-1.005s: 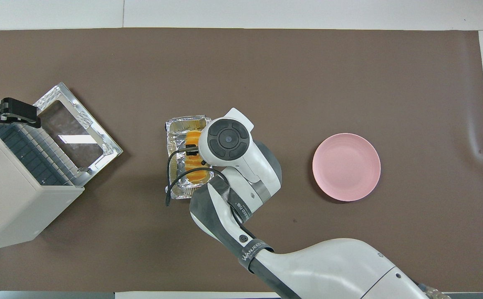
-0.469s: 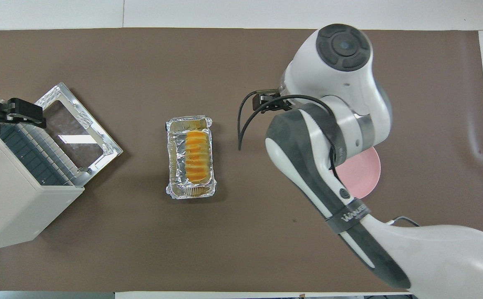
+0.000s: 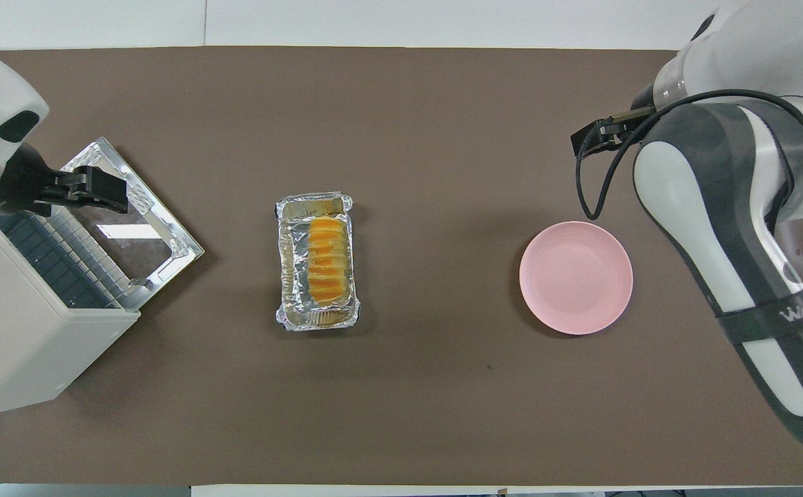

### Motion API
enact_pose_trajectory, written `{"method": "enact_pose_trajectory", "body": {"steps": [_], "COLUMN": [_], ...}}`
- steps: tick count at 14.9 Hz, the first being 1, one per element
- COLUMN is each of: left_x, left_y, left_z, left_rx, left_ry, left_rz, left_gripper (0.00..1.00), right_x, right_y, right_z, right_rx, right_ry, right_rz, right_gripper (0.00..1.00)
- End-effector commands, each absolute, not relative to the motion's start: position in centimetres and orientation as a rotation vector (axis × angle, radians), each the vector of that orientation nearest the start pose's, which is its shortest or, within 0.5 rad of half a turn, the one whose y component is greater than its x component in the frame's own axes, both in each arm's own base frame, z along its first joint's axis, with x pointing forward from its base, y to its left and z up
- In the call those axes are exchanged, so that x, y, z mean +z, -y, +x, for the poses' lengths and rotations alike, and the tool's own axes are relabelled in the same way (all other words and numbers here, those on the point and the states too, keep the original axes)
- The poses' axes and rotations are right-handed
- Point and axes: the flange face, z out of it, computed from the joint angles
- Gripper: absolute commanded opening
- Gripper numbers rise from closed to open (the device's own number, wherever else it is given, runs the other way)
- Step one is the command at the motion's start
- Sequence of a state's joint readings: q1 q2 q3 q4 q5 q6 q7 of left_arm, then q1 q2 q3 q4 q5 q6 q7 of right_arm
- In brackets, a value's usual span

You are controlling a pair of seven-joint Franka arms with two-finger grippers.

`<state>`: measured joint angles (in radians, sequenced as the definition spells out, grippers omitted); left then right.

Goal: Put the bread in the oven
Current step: 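Release the tray with the right gripper while the left gripper reaches it, then grasp the foil tray edge with the left gripper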

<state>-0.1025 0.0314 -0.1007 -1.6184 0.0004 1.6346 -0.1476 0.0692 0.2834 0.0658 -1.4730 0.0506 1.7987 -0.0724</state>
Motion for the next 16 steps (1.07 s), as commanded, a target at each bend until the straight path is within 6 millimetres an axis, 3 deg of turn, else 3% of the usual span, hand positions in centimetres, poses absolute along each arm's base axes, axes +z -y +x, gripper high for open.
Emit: {"method": "enact_pose_trajectory", "body": {"steps": [1, 5, 10, 14, 16], "left_x": [58.7, 57.9, 52.0, 48.6, 45.5], "left_y": [17.9, 24.2, 33.1, 35.7, 37.0], "left_z": [54.4, 53.3, 53.8, 53.7, 51.9], "left_rx": [-0.039, -0.067, -0.005, 0.021, 0.036], "left_ry": [-0.069, -0.041, -0.030, -0.027, -0.072], "left_rz": [-3.160, -3.175, -3.141, -3.122, -3.106], "left_gripper": [1.00, 1.00, 1.00, 1.00, 1.00], "right_x": [54.5, 57.6, 60.9, 61.2, 61.5], "right_y": [-6.9, -4.9, -3.1, -2.1, -1.5], "right_z": [62.2, 58.5, 52.4, 51.6, 52.0], "right_rx": [-0.018, 0.111, 0.073, 0.087, 0.051], "right_ry": [0.337, 0.311, 0.251, 0.220, 0.210], "right_rz": [-3.064, -3.072, -3.098, -3.100, -3.105], "right_gripper": [1.00, 1.00, 1.00, 1.00, 1.00]}}
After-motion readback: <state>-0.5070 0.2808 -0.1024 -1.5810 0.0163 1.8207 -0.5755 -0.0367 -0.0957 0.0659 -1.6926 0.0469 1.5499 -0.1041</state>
